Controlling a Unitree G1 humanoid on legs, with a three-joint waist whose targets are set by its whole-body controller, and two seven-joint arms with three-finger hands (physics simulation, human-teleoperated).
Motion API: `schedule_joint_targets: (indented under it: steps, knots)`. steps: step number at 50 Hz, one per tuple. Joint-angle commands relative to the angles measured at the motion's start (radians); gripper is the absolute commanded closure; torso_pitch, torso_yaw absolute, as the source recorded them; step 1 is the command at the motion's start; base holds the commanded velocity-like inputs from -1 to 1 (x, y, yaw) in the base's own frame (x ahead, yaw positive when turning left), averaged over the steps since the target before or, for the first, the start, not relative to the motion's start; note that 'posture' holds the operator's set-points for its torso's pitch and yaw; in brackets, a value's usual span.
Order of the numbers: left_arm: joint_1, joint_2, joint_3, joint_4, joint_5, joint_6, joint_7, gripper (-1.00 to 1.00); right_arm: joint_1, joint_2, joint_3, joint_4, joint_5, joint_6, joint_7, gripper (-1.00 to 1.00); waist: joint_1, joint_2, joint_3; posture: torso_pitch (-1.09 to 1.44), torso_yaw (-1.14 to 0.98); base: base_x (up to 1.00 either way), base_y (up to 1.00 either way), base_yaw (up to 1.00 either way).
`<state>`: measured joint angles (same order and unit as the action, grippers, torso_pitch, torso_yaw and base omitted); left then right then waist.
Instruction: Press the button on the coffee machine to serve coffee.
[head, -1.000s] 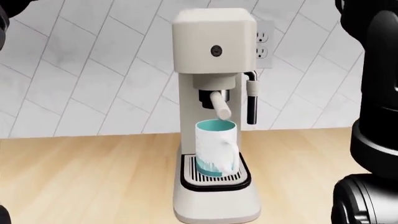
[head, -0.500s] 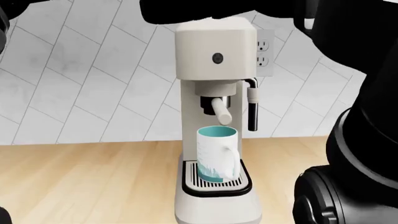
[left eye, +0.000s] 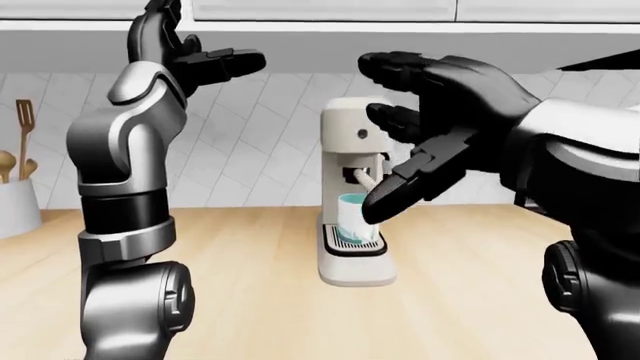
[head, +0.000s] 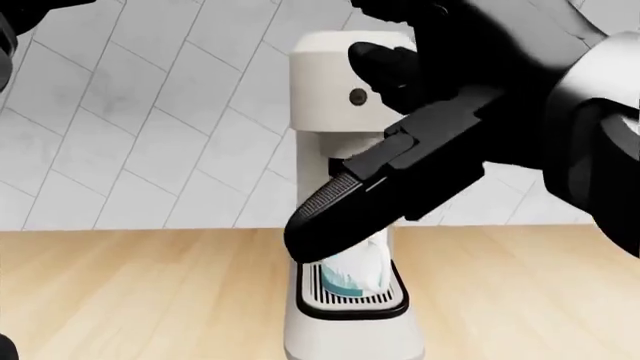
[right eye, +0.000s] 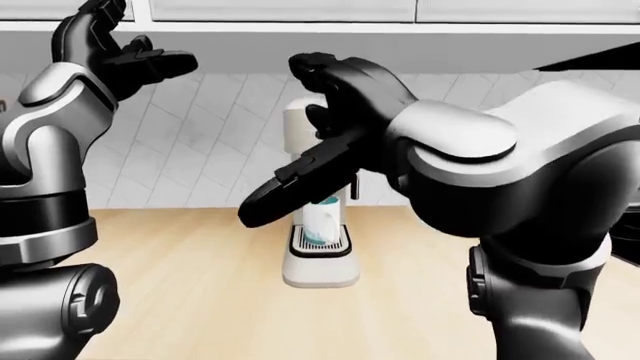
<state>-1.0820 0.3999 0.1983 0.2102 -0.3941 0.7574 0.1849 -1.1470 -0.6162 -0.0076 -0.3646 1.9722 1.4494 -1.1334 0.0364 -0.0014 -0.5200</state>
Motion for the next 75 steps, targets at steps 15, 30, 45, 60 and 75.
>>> schedule_joint_targets:
  steps: [15, 30, 45, 60, 75]
  knots:
    - [-0.015, 0.003, 0.006, -0.029, 0.001, -0.024, 0.002, -1.00, 0.139, -0.028, -0.002, -0.107, 0.000, -0.093, -0.010, -1.00, 0.005, -0.017, 0.008, -0.99, 0.00, 0.00, 0.00, 0.00]
    - [-0.016, 0.000, 0.005, -0.040, -0.004, -0.015, 0.006, -1.00, 0.195, 0.066, -0.074, -0.088, -0.185, -0.004, 0.097, -1.00, 0.009, -0.017, 0.005, -0.99, 0.00, 0.00, 0.00, 0.00]
    - [-0.025, 0.006, 0.008, -0.032, -0.008, -0.017, 0.005, -1.00, 0.180, 0.136, -0.123, -0.046, -0.565, 0.066, 0.400, -1.00, 0.009, -0.013, 0.005, -0.99, 0.00, 0.00, 0.00, 0.00]
    - [-0.020, 0.003, 0.007, -0.038, -0.013, -0.018, 0.008, -1.00, 0.161, 0.228, -0.114, -0.032, -1.001, 0.089, 0.747, -1.00, 0.006, -0.004, 0.004, -0.99, 0.00, 0.00, 0.00, 0.00]
    - [-0.019, 0.000, 0.006, -0.042, -0.017, -0.014, 0.013, -1.00, 0.185, 0.308, -0.121, -0.084, -1.260, 0.130, 0.945, -1.00, 0.002, 0.004, 0.005, -0.99, 0.00, 0.00, 0.00, 0.00]
